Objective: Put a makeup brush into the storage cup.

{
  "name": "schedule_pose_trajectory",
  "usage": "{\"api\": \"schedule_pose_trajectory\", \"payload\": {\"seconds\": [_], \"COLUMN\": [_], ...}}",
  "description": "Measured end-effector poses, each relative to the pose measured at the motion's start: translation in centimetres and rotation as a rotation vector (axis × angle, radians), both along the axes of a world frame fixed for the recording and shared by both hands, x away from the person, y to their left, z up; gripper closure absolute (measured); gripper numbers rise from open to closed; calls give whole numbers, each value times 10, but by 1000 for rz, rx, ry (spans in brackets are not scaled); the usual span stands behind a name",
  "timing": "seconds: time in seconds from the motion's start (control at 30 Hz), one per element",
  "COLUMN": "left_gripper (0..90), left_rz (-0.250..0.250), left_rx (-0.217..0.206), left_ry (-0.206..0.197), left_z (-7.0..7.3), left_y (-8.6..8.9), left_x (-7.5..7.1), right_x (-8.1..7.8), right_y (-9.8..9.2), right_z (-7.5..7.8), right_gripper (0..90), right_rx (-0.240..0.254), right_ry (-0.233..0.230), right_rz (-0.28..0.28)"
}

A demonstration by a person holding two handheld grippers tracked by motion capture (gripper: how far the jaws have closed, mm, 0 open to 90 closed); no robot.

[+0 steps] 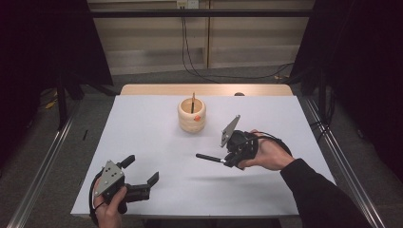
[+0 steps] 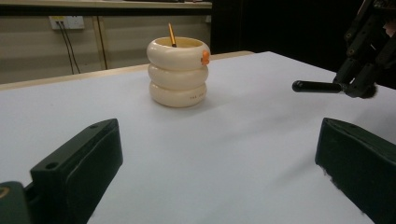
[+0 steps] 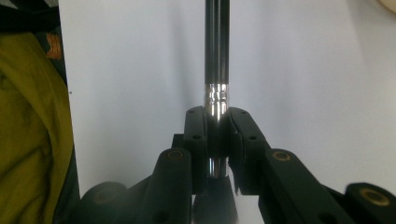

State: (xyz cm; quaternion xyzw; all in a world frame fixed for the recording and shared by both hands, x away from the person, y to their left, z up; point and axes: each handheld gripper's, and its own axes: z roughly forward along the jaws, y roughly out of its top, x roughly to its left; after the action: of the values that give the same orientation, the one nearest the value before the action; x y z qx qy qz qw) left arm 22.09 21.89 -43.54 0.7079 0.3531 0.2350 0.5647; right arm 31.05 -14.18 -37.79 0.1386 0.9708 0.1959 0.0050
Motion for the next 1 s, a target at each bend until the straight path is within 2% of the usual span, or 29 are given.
{"api": "schedule_pose_trajectory", "payload": {"seconds": [0.1,0.2,0.23,0.3,0.33,0.4,0.5,0.57,0.63,0.7,0.73,0.83,0.87,0.9,0.97,1.0], "left_gripper": [6,6,5,8,6,6,5,6,6,5,6,4,7,10,7,9], "left_rz": [-11,-11,-23,-36,-44,-39,-78,-98,-139,-181,-167,-199,-239,-235,-292,-294], "left_rx": [-7,3,-7,4,2,28,19,29,28,17,23,31,34,54,81,101], "left_ry": [18,19,24,21,19,0,-16,-19,-6,-5,-1,-11,-13,-15,-18,-12], "left_z": [-1,1,2,7,10,16,24,28,30,33,35,41,44,46,47,47], "left_y": [0,-1,-2,-4,-4,-6,-8,-10,-12,-13,-14,-19,-20,-22,-27,-31], "left_x": [1,1,2,1,2,2,5,6,8,11,11,13,14,14,15,15], "right_x": [-1,-2,-1,-1,1,1,2,1,2,2,1,1,1,0,0,0], "right_y": [1,1,1,2,2,3,4,4,4,4,4,4,4,3,3,2], "right_z": [0,-2,-2,-4,-5,-6,-7,-7,-9,-9,-9,-10,-10,-9,-8,-8], "right_gripper": [784,785,785,785,785,784,785,785,784,785,785,784,784,784,784,785], "right_rx": [4,15,23,24,33,29,26,26,27,27,28,29,32,28,31,31], "right_ry": [-1,11,13,26,16,24,27,30,27,29,29,30,26,31,32,30], "right_rz": [-5,-8,-2,-12,6,-4,-9,-13,9,2,0,5,6,-5,-2,-5]}}
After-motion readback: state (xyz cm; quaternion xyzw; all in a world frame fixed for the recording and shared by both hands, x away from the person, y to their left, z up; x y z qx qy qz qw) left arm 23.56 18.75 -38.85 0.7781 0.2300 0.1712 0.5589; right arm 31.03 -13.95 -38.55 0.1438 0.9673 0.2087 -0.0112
